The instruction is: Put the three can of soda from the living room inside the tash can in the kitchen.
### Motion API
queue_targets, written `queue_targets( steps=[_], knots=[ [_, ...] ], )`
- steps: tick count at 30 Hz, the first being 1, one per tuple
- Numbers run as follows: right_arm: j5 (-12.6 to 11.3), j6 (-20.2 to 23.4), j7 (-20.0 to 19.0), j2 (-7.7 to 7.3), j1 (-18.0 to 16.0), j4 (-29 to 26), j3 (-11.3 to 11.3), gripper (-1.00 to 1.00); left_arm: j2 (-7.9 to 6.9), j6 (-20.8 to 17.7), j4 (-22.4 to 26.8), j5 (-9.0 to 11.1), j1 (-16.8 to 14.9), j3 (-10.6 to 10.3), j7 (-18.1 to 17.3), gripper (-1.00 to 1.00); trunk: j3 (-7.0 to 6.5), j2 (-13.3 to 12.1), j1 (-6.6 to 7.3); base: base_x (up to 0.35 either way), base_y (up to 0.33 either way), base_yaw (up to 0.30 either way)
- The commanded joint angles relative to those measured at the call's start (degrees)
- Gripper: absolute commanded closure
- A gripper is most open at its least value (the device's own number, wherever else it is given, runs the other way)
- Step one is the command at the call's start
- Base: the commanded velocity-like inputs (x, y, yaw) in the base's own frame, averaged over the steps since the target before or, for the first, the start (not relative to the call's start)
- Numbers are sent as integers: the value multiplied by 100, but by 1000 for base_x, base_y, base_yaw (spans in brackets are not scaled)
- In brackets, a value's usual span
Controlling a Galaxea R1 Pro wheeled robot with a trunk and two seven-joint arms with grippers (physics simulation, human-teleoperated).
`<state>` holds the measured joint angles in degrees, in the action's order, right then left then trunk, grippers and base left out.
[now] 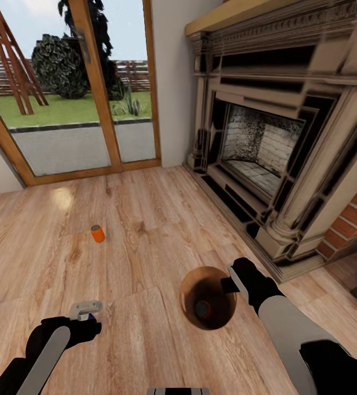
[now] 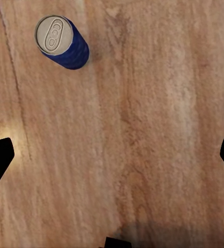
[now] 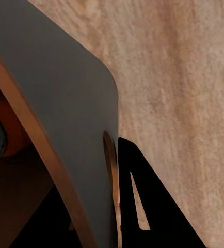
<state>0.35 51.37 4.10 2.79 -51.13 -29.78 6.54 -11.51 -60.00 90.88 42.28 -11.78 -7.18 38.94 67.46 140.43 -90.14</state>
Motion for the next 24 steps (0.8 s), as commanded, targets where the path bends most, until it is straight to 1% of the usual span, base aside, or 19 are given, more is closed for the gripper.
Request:
queue_targets(
  steps=[1,5,11,24],
  knots=[
    [-63,-3,-23,1,0,-2,-6,100,0,0,0,0,0,-1,-2,-100,0,0,0,0,0,0],
    [-67,-4,-23,8,10,-1,-4,100,0,0,7,0,0,-3,-7,-100,0,0,0,0,0,0],
    [-34,-4,-16,63,28,-1,-4,100,0,0,8,0,1,-3,-9,-100,24,0,0,0,0,42],
    [-22,-4,-13,86,67,-3,12,100,0,0,8,0,0,-3,-9,-100,115,0,0,0,0,150]
  ],
)
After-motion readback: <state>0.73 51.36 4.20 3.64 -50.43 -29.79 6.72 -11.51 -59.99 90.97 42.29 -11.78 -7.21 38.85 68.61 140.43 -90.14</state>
